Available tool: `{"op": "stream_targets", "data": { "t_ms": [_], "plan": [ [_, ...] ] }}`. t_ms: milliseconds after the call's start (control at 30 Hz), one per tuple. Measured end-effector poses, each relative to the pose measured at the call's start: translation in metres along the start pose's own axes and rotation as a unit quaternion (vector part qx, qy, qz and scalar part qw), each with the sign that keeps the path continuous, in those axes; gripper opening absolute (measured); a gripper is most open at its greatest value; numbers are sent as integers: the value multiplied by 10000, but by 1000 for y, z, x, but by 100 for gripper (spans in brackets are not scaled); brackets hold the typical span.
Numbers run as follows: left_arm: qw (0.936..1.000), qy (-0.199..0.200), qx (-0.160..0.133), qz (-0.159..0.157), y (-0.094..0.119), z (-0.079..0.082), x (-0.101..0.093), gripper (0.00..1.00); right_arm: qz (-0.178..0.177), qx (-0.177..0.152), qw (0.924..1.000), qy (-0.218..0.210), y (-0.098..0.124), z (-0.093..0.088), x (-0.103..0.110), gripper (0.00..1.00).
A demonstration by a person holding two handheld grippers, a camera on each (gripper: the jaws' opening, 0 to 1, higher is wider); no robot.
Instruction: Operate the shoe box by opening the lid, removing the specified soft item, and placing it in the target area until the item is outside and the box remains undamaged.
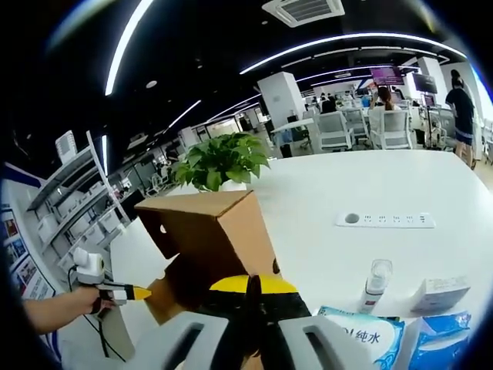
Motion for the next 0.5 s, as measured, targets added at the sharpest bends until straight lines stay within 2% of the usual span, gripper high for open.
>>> {"op": "stream_targets", "data": {
  "t_ms": [500],
  "plan": [
    [10000,-8,5,-9,0,0,0,4,8,-19,10000,-20,6,-8,2,0]
  ]
}}
Point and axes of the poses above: the point that each gripper's makers call its tool centre point, and the gripper's own axes: y roughly backward along the fingers, x roughly to its left, z roughly out of its top, the point moved 7 cm from there along y, roughly backward along the fingers, and after that the axes turned 13 degrees about -x, right-handed, at the moved point
